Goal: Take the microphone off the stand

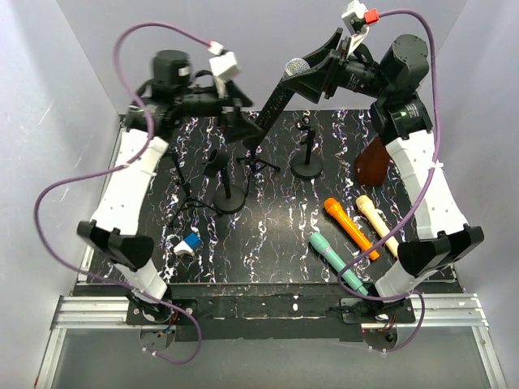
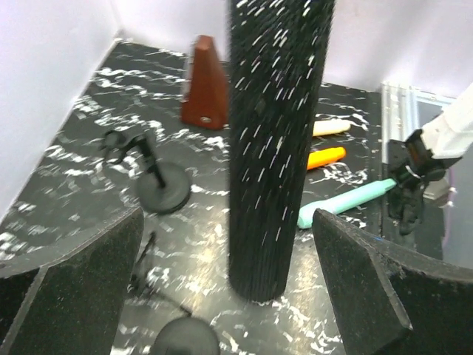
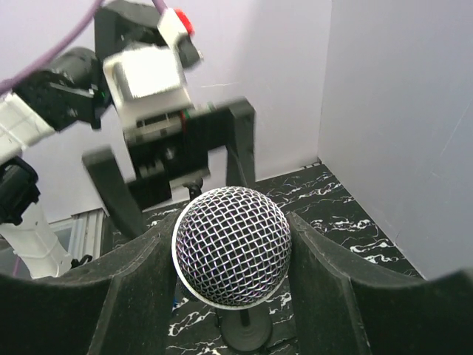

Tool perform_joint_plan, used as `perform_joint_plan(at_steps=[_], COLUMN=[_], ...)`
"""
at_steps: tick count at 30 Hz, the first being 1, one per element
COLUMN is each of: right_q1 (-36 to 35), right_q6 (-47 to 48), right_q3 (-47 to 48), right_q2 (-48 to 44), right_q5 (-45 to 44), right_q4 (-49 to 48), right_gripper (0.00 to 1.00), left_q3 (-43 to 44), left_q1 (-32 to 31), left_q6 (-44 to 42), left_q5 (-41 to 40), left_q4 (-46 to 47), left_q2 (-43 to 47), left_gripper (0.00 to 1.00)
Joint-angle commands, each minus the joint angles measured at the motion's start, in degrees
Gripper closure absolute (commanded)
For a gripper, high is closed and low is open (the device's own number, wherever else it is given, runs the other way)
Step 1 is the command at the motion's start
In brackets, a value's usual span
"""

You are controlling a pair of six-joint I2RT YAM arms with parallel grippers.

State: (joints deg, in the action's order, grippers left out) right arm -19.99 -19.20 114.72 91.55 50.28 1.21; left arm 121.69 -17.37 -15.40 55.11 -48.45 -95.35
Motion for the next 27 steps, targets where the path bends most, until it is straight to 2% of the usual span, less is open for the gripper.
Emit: perform_joint_plan(at_steps=[1,6,12,16,17,18,19,21,24,27], right_q1=[-0.1,0.0,0.0,0.0,0.0,-0.1,-0.1,-0.7,-1.5,-2.9], right_q6=[-0.7,-1.6,-0.6,0.7,0.7,0.5,0.2,0.0,0.0,0.7], right_q3=[4.5,5.1,3.6,2.9,2.7,2.8,2.9,2.9,0.9,0.3], right_q2=[1.0,1.9,1.1,0.8,0.9,1.3,1.5,2.0,1.4,1.4], right_q5=[-0.6,-0.7,-1.8,-2.7,-3.0,-3.5,-3.8,-3.8,-3.1,-3.3], right_q4=[-2.4,-3.1,-2.6,-1.3,0.8,1.9,3.4,6.7,8.8,10.7], right_gripper=[0.99,0.99,0.99,0.99,0.82,0.56,0.44,0.32,0.23,0.21], left_q3=[5.2,6.5,1.1,-2.9,-3.1,-3.2,-2.8,-3.3,-5.7,-6.0], left_q1=[-6.9,-9.6,-10.1,-10.1,-10.1,-10.1,-10.1,-10.1,-10.1,-10.2], left_q6=[2.5,2.8,5.1,6.7,7.1,8.0,9.0,12.6,18.7,22.2], left_q5=[-5.3,-4.2,-4.0,-2.7,-1.9,-0.4,1.3,3.0,3.3,4.2], left_q4=[5.7,6.2,8.8,11.9,12.5,12.9,13.3,17.4,24.6,29.5], left_q2=[-4.2,-7.1,-4.9,-2.3,-2.1,-2.4,-2.8,-3.5,-3.9,-5.2], left_gripper=[0.03,0.11,0.34,0.55,0.6,0.66,0.7,0.84,0.86,0.86])
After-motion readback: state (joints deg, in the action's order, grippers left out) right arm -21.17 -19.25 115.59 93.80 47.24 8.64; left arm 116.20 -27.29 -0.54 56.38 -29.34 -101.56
